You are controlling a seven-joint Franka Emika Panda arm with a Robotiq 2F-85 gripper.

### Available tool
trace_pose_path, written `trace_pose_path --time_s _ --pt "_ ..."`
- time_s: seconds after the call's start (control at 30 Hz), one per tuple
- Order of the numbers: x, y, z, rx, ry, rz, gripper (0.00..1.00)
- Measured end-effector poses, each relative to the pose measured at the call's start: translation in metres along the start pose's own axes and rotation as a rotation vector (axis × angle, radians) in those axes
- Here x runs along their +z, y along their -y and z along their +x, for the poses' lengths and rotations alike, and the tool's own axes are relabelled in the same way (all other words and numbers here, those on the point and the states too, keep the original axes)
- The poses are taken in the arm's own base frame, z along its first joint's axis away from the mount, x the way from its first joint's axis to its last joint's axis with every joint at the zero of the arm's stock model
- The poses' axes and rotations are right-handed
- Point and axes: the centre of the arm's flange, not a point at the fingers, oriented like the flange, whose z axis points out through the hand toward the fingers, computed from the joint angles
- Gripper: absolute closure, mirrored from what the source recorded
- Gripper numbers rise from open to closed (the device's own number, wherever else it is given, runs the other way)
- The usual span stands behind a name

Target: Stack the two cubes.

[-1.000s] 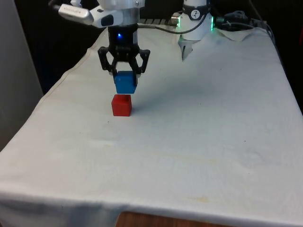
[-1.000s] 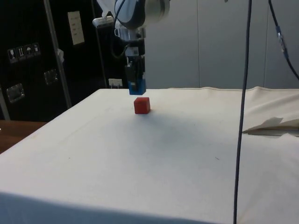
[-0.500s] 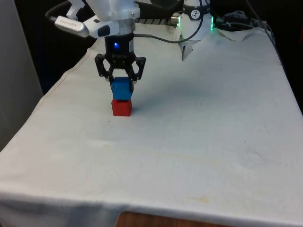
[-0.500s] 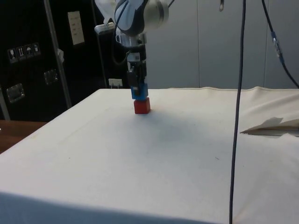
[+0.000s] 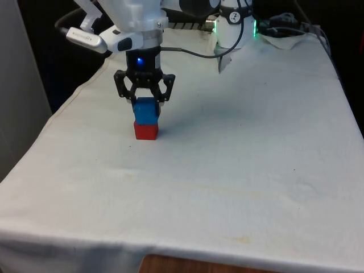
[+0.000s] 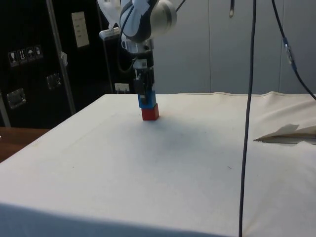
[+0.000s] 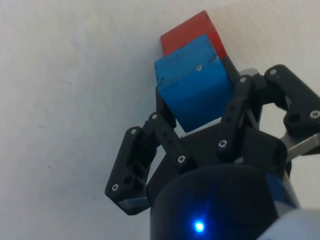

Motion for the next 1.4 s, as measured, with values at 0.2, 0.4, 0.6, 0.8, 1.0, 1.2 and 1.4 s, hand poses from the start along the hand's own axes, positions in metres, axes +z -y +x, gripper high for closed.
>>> trace_pose_path --time_s 0.2,0.4,0.6,0.8,1.0,1.2,1.4 --pt "-0.0001 0.0 0.0005 0.0 0.0 0.0 0.96" --pt "0.0005 -0.0039 -0.0018 0.004 0.003 -0.003 0.96" --pt "0.0006 -0.0061 -0.0028 0.004 0.004 -0.005 0.96" --pt "0.0006 -0.0061 -0.0028 0.004 0.004 -0.005 0.96" --pt "0.0006 -0.0061 -0.0028 0.004 0.004 -0.005 0.96" --pt "0.0006 -0.0061 -0.0028 0.004 0.004 -0.005 0.64" --pt "0.0006 -0.0061 -0.0028 0.004 0.004 -0.005 0.01"
